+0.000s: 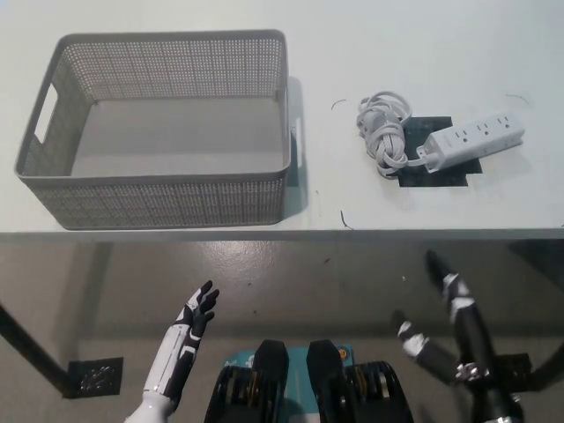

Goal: Use the right hand to pick up a power strip and put it into a container on the left side

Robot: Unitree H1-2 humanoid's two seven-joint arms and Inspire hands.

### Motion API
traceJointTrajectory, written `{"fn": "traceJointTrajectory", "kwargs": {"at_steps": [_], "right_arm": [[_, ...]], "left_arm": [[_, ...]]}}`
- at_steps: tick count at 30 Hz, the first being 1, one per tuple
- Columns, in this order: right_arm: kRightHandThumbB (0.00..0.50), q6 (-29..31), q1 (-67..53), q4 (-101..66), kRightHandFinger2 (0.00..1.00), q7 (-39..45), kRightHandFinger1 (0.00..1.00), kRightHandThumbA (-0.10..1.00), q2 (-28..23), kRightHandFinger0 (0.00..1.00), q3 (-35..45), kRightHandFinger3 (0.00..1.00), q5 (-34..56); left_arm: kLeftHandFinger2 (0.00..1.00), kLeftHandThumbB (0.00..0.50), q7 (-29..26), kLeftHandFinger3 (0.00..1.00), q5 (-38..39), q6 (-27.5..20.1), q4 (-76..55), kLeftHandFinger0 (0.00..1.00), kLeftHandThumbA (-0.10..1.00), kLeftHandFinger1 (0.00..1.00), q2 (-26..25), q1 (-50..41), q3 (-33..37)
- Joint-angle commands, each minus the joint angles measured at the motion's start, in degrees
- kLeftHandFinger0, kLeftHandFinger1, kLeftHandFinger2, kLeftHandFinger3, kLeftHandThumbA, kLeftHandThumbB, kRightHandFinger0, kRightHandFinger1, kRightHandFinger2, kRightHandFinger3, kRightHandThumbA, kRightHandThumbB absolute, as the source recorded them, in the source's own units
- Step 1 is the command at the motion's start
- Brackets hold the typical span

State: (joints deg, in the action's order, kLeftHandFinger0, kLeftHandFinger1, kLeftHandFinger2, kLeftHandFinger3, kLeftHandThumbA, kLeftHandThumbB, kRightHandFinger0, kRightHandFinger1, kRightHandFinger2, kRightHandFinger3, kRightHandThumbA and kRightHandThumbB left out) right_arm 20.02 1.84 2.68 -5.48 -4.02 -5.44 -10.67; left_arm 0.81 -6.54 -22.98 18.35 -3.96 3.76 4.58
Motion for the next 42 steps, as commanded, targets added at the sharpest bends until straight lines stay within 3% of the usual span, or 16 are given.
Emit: {"fn": "traceJointTrajectory", "kwargs": {"at_steps": [1, 4, 7, 12, 16, 24, 30, 42], "right_arm": [[0.136, 6.9, 2.5, -8.6, 1.0, -8.4, 1.0, 0.73, -0.8, 1.0, 2.2, 1.0, -6.7], [0.152, 4.7, 4.9, -15.6, 1.0, -4.9, 1.0, 0.8, -2.0, 1.0, 5.5, 1.0, -10.0], [0.221, -1.8, 6.8, -21.8, 1.0, -1.2, 1.0, 0.86, -4.1, 1.0, 6.8, 1.0, -8.5], [0.268, -16.9, 12.4, -32.5, 1.0, 7.8, 1.0, 0.94, -11.6, 1.0, 8.6, 1.0, -9.4], [0.285, -23.9, 18.8, -32.9, 1.0, 14.9, 1.0, 0.96, -18.8, 1.0, 7.6, 1.0, -13.7], [0.368, -27.1, 29.1, -20.2, 1.0, 20.3, 1.0, 1.0, -24.6, 1.0, 0.7, 1.0, -24.0], [0.371, -30.4, 34.3, -15.3, 1.0, 23.3, 1.0, 0.96, -25.4, 1.0, -4.8, 1.0, -28.1], [0.379, -30.5, 40.6, -3.1, 1.0, 23.1, 1.0, 0.94, -24.1, 1.0, -9.9, 1.0, -31.1]], "left_arm": [[1.0, 0.151, -1.4, 1.0, -0.5, -3.9, -0.1, 1.0, 1.0, 1.0, -0.8, 1.8, 0.4], [1.0, 0.153, -1.1, 1.0, -0.1, -3.9, 0.1, 1.0, 1.0, 1.0, -0.8, 1.9, 0.5], [1.0, 0.149, -1.0, 1.0, 0.0, -3.9, 0.1, 1.0, 1.0, 1.0, -1.0, 2.1, 0.6], [1.0, 0.156, -1.2, 1.0, -0.1, -3.9, 0.4, 1.0, 1.0, 1.0, -1.2, 2.8, 0.7], [1.0, 0.162, -1.1, 1.0, 0.0, -3.9, 0.9, 1.0, 1.0, 1.0, -1.3, 3.2, 0.7], [1.0, 0.152, -1.2, 1.0, -0.5, -3.9, 1.0, 1.0, 1.0, 1.0, -1.5, 3.3, 0.9], [1.0, 0.157, -0.8, 1.0, -0.2, -3.9, 0.8, 1.0, 1.0, 1.0, -1.5, 3.3, 1.0], [1.0, 0.158, -0.7, 1.0, -0.4, -3.9, 1.1, 1.0, 1.0, 1.0, -1.7, 3.1, 1.5]]}}
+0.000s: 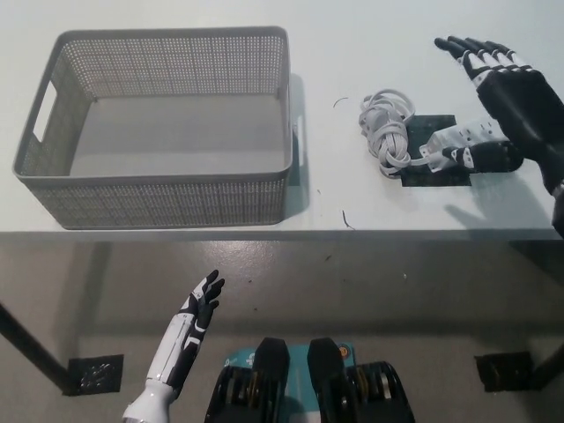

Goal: Use the right hand to pick up a power strip and put it into a container on the left side

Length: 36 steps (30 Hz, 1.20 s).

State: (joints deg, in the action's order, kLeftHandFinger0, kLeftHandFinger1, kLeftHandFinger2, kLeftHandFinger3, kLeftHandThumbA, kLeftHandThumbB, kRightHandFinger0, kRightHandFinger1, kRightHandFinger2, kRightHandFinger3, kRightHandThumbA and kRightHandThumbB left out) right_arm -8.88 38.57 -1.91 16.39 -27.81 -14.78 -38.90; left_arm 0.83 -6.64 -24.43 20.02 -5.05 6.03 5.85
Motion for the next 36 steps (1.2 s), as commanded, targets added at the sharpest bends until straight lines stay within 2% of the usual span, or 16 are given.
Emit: {"fn": "traceJointTrajectory", "kwargs": {"at_steps": [1, 8, 11, 23, 25, 32, 36], "right_arm": [[0.377, -1.8, 4.1, 2.4, 1.0, 1.1, 1.0, 0.94, 0.0, 1.0, -0.9, 1.0, -3.3], [0.377, -2.2, 5.1, 8.5, 1.0, -0.3, 1.0, 0.94, 2.1, 1.0, -3.3, 1.0, -5.2], [0.394, -1.2, 5.5, 11.6, 1.0, -1.5, 1.0, 0.99, 2.8, 1.0, -3.7, 1.0, -5.2], [0.41, -1.1, 7.2, 19.6, 1.0, -4.4, 1.0, 1.0, 6.7, 1.0, -5.5, 1.0, -6.9], [0.408, -0.8, 7.6, 21.1, 1.0, -5.2, 1.0, 1.0, 7.4, 1.0, -5.8, 1.0, -7.1], [0.398, -2.7, 9.2, 25.0, 1.0, -6.5, 1.0, 1.0, 9.1, 1.0, -7.7, 1.0, -9.9], [0.397, -0.8, 9.9, 29.2, 1.0, -10.8, 1.0, 0.99, 9.8, 1.0, -8.8, 1.0, -10.8]], "left_arm": [[1.0, 0.154, -0.7, 1.0, -0.1, -2.5, -0.6, 1.0, 1.0, 1.0, -0.7, 0.8, 0.3], [1.0, 0.166, -0.7, 1.0, -0.1, -2.5, -0.6, 1.0, 1.0, 1.0, -0.7, 0.5, 0.3], [1.0, 0.159, -0.8, 1.0, -0.3, -2.5, -0.8, 1.0, 1.0, 1.0, -0.7, 0.4, 0.3], [1.0, 0.146, -0.6, 1.0, -0.4, -2.5, -0.9, 1.0, 1.0, 1.0, -0.9, 0.3, 0.6], [1.0, 0.159, -0.5, 1.0, 0.0, -2.5, -0.8, 1.0, 1.0, 1.0, -0.8, 0.3, 0.5], [1.0, 0.157, -1.0, 1.0, -0.9, -2.5, -0.8, 1.0, 1.0, 1.0, -1.1, 0.3, 0.7], [1.0, 0.158, -1.0, 1.0, -0.4, -2.5, -0.9, 1.0, 1.0, 1.0, -0.7, -0.2, 0.5]]}}
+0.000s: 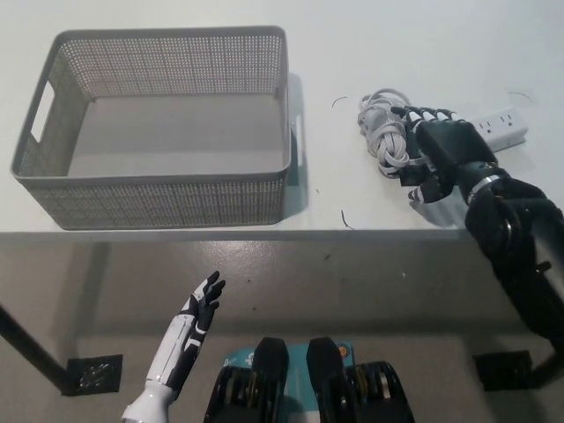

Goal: Use the right hand to pick up a power strip and put it into a container on the left side

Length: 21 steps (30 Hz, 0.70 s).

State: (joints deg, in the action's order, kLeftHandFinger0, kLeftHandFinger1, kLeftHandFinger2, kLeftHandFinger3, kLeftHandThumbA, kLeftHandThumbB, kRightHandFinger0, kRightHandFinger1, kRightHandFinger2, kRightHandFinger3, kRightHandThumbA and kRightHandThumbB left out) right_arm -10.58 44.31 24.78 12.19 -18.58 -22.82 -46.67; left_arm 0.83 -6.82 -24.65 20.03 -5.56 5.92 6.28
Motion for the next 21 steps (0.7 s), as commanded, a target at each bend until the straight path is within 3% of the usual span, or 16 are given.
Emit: {"fn": "traceJointTrajectory", "kwargs": {"at_steps": [1, 21], "right_arm": [[0.381, 1.0, 4.4, 3.4, 1.0, -7.1, 1.0, 0.97, 0.6, 1.0, -0.9, 1.0, -3.0], [0.332, 2.7, 8.3, 14.2, 1.0, -17.4, 1.0, 0.92, 1.6, 1.0, -4.0, 1.0, -4.2]], "left_arm": [[1.0, 0.156, -1.0, 1.0, -0.3, -2.3, -1.0, 1.0, 1.0, 1.0, -0.2, -0.1, 0.1], [1.0, 0.145, -1.1, 1.0, -0.4, -2.3, -1.3, 1.0, 1.0, 1.0, -0.1, -0.6, 0.0]]}}
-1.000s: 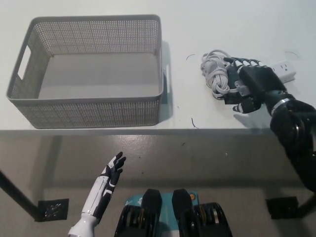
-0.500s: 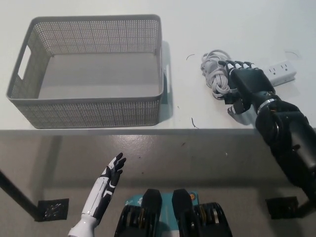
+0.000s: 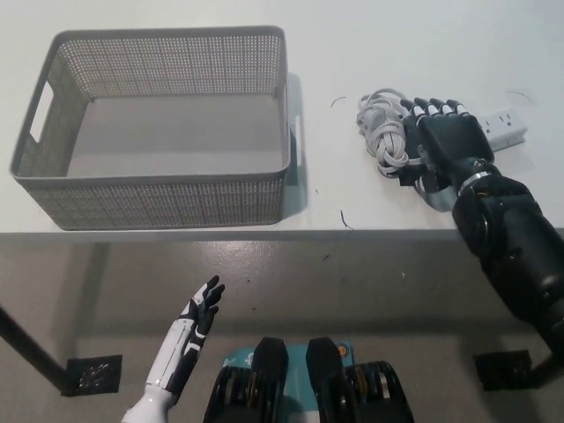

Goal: Use the right hand to pick up a power strip and put it into a container on the left side

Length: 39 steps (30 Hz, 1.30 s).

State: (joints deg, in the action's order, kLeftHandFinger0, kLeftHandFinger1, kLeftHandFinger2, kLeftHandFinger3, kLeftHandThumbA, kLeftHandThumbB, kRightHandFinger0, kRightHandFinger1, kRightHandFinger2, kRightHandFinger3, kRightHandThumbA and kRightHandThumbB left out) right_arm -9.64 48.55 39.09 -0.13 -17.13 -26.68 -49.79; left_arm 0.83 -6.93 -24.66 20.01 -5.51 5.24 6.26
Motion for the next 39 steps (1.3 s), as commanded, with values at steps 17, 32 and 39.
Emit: {"fn": "traceJointTrajectory", "kwargs": {"at_steps": [17, 32, 39], "right_arm": [[0.296, 8.2, 9.8, 26.6, 1.0, -35.0, 1.0, 0.22, 7.3, 1.0, -1.6, 1.0, -1.5], [0.249, 18.4, 10.7, 37.6, 0.73, -51.5, 0.23, -0.1, 5.4, 0.0, -6.4, 0.32, -2.0], [0.27, 19.6, 14.0, 34.8, 0.78, -57.5, 0.19, -0.1, 3.3, 0.0, -8.2, 0.34, -3.5]], "left_arm": [[1.0, 0.122, -1.0, 1.0, -0.1, -2.3, -1.1, 1.0, 1.0, 1.0, 0.1, 0.0, -0.2], [1.0, 0.074, -1.3, 1.0, -0.4, -2.3, -1.1, 1.0, 1.0, 1.0, -0.2, 0.2, 0.0], [1.0, 0.069, -1.1, 1.0, -0.3, -2.3, -1.3, 1.0, 1.0, 1.0, 0.0, 0.1, -0.1]]}}
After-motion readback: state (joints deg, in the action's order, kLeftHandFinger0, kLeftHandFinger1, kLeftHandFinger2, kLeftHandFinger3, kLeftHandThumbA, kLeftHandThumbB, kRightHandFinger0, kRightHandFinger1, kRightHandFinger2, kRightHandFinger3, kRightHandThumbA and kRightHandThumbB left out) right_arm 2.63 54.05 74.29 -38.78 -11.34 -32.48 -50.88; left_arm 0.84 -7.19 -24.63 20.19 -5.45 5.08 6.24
